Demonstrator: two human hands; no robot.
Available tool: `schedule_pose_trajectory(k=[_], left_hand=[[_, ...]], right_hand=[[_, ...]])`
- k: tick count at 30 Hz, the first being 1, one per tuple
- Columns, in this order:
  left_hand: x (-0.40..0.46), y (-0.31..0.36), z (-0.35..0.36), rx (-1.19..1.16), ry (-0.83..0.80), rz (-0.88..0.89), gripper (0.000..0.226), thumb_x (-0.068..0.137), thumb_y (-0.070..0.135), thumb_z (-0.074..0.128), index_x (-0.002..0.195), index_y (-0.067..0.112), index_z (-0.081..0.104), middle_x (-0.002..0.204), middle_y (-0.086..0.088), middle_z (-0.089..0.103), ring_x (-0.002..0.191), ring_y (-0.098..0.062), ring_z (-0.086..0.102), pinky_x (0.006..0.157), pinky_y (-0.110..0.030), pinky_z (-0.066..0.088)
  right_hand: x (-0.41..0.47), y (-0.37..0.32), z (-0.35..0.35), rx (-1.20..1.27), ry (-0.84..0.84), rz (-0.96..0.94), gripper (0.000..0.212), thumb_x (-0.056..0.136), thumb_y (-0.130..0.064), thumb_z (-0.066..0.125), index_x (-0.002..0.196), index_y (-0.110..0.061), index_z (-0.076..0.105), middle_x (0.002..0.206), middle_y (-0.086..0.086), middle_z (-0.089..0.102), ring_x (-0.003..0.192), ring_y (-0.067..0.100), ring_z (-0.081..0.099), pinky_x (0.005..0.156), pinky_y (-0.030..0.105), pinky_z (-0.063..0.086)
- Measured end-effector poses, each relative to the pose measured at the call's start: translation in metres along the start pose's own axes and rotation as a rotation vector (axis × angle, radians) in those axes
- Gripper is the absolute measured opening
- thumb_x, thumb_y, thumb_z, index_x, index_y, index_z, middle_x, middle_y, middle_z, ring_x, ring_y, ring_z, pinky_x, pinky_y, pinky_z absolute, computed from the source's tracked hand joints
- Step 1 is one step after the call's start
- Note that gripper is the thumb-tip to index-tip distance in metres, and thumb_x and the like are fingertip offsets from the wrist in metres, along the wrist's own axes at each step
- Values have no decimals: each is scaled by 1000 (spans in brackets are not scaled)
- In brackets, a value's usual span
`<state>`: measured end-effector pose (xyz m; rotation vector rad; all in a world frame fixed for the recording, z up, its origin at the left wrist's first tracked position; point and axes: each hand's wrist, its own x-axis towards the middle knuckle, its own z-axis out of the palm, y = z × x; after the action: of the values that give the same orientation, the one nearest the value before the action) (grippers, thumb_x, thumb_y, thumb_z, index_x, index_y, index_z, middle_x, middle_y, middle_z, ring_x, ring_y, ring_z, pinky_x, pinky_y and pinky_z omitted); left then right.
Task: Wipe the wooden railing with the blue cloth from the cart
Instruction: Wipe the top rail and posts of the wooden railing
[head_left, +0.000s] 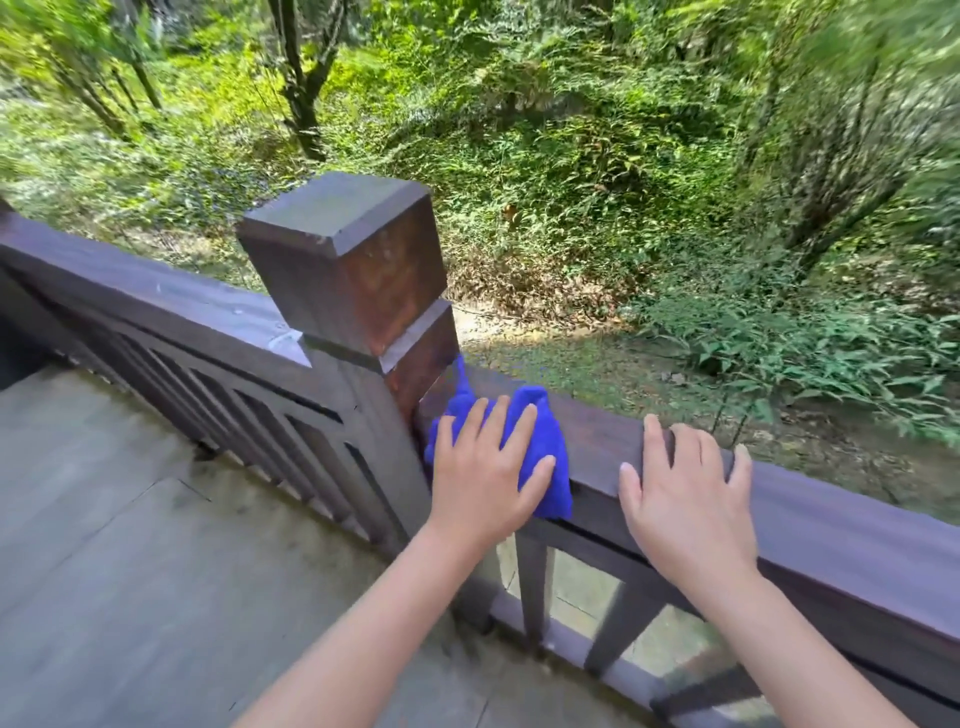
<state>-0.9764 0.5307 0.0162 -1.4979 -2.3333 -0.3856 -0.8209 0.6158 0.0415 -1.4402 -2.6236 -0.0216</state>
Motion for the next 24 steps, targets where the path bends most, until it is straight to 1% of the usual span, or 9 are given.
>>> schedule_pose_trajectory(k=[4, 7, 10, 12, 14, 17, 19, 22, 24], left_hand=[[15, 32, 4, -163, -48, 122, 45, 81, 46, 43, 115, 22, 61, 118, -7, 66, 112, -24, 60, 92, -48, 47], [33, -1, 0, -167, -89, 214, 46, 80, 42, 42, 115, 20, 62, 116, -8, 67, 109, -23, 61, 89, -41, 49], [43, -43, -8, -155, -107, 47, 58, 75, 33, 28, 120, 14, 59, 126, -17, 58, 116, -30, 53, 94, -43, 44], [43, -49, -9, -114, -119, 15, 64, 70, 28, 24, 125, 14, 54, 132, -20, 48, 124, -34, 40, 106, -48, 29], [37, -45, -9, -58, -118, -8, 64, 70, 25, 29, 132, 20, 45, 133, -16, 41, 124, -28, 27, 106, -45, 15], [26, -48, -14, -159, -122, -7, 63, 76, 29, 38, 138, 20, 34, 127, -10, 45, 121, -25, 32, 103, -41, 21], [20, -57, -18, -190, -182, 61, 59, 83, 37, 38, 139, 21, 32, 136, -6, 44, 130, -25, 33, 110, -39, 19], [17, -66, -19, -192, -343, 81, 57, 90, 44, 40, 142, 34, 20, 156, 1, 12, 144, -15, -1, 117, -39, -1], [20, -67, -20, -198, -392, 57, 59, 89, 46, 42, 142, 37, 18, 157, 0, 8, 143, -14, -5, 116, -38, -1]], right_hand=[[2, 3, 5, 4, -1, -21, 61, 82, -38, 26, 127, -3, 49, 110, 21, 61, 105, 36, 55, 98, 62, 35], [3, 5, 7, 31, 12, -36, 62, 82, -39, 25, 127, -3, 49, 112, 20, 61, 106, 36, 55, 98, 62, 35], [4, 10, 10, 33, 22, -61, 62, 85, -40, 24, 133, -5, 42, 118, 18, 57, 113, 34, 50, 103, 61, 31], [4, 12, 11, 33, -5, -77, 60, 89, -41, 27, 138, -8, 34, 127, 16, 51, 120, 32, 44, 107, 59, 24], [5, 14, 9, 28, -65, -95, 60, 91, -42, 26, 142, -11, 24, 134, 12, 44, 127, 29, 36, 110, 57, 18], [14, 15, 1, 39, -130, -110, 62, 91, -45, 26, 143, -13, 17, 141, 11, 37, 132, 27, 30, 110, 57, 18], [22, 10, -3, 96, -137, -176, 62, 91, -45, 29, 144, -17, 13, 150, 9, 28, 137, 25, 24, 111, 56, 16], [35, -16, -6, 246, -88, -384, 62, 91, -43, 35, 145, -21, 12, 157, 2, 12, 143, 18, 12, 115, 51, 11], [43, -40, -5, 306, -79, -520, 62, 92, -41, 38, 145, -19, 15, 158, 0, 9, 144, 16, 8, 116, 47, 10]])
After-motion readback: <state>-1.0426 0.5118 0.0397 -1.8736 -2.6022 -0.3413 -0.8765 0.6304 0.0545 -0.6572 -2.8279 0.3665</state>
